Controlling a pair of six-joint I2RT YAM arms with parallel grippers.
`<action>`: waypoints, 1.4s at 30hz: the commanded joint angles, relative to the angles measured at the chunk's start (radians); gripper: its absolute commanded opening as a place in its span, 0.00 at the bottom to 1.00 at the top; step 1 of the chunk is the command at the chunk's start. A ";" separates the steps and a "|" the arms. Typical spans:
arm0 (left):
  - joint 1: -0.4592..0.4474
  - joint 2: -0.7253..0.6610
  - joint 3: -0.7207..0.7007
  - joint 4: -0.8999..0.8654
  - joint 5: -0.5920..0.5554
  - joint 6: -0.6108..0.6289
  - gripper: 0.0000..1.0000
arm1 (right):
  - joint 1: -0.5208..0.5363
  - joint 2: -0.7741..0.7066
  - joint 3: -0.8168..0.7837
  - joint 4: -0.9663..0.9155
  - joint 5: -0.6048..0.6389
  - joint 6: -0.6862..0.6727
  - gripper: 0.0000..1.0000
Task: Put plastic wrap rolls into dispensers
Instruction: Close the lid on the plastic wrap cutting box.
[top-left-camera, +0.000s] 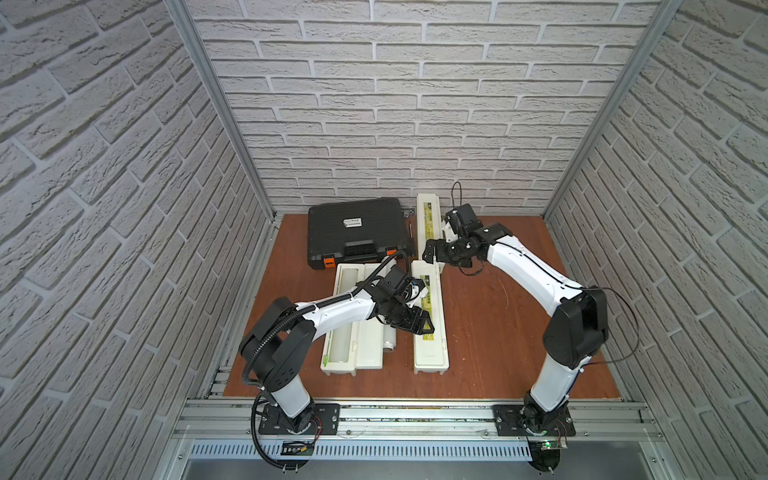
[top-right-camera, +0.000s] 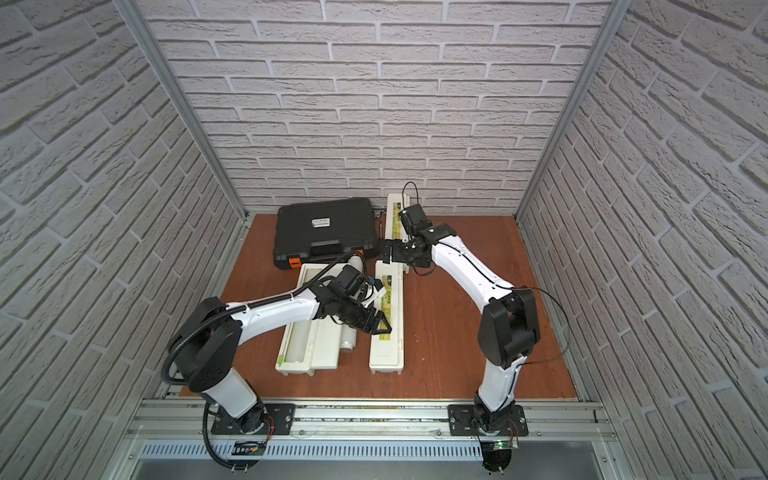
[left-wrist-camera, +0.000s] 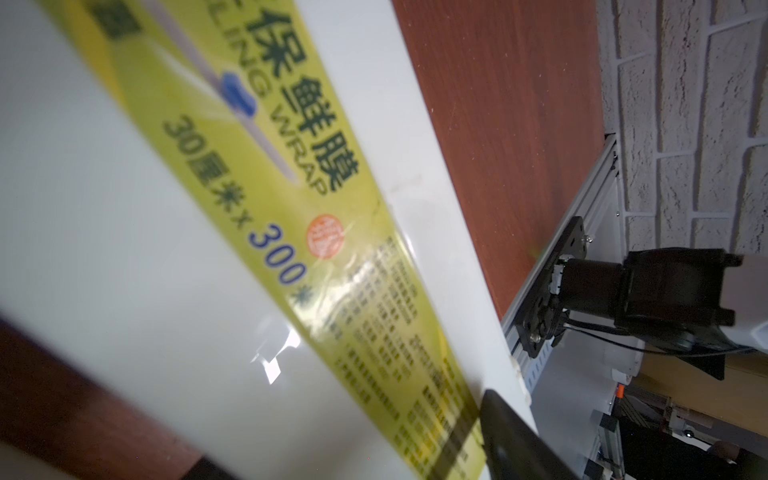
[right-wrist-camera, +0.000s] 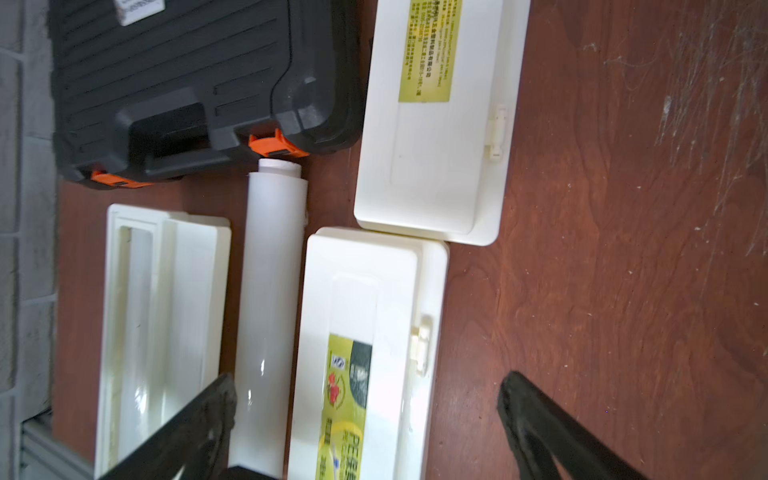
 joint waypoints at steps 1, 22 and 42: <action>-0.017 0.128 -0.080 -0.115 -0.223 0.012 0.76 | 0.006 -0.084 -0.146 0.011 -0.175 -0.103 0.96; -0.099 0.210 -0.047 -0.116 -0.248 -0.090 0.76 | 0.158 -0.463 -1.044 0.419 -0.570 0.065 0.77; -0.159 0.145 -0.097 -0.025 -0.193 -0.195 0.78 | -0.087 -0.616 -0.906 0.271 -0.393 0.001 0.81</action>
